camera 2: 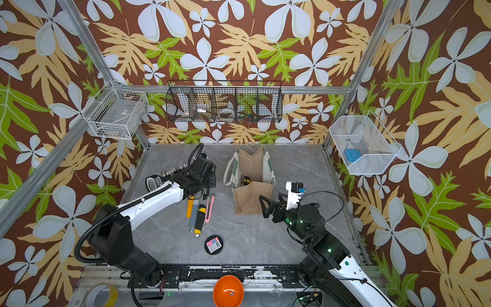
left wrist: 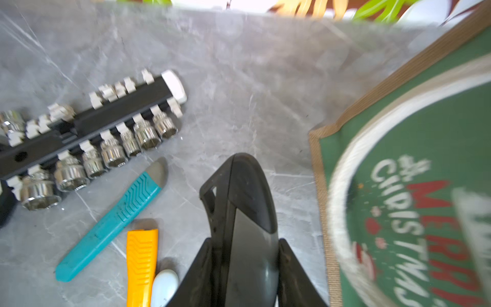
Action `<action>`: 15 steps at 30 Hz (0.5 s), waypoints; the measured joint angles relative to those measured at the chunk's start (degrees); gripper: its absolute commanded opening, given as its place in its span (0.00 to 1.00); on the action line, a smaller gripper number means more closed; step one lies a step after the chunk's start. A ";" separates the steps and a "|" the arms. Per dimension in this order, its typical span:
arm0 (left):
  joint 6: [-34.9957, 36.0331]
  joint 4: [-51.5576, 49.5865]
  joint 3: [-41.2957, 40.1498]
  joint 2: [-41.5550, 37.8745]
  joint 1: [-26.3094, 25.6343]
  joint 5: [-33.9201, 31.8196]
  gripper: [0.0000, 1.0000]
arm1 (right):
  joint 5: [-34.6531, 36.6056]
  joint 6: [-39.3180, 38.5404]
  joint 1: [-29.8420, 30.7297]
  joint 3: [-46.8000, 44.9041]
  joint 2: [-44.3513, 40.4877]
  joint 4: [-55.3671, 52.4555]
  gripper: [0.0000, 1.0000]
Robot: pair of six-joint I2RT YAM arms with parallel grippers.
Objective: Place the art knife into the pouch
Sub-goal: Pick up the utility knife at the center of the board.
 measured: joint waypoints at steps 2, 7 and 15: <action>-0.02 -0.81 1.31 -2.05 -0.02 0.39 0.24 | -0.02 0.00 0.00 -0.02 0.09 0.20 0.99; -0.28 -2.75 6.38 -5.73 -0.81 1.86 0.23 | -0.04 -0.02 0.00 -0.02 0.59 0.39 0.99; 0.94 -6.54 21.88 -1.84 -8.20 2.56 0.23 | 0.00 -0.24 0.00 -0.20 0.70 0.87 0.98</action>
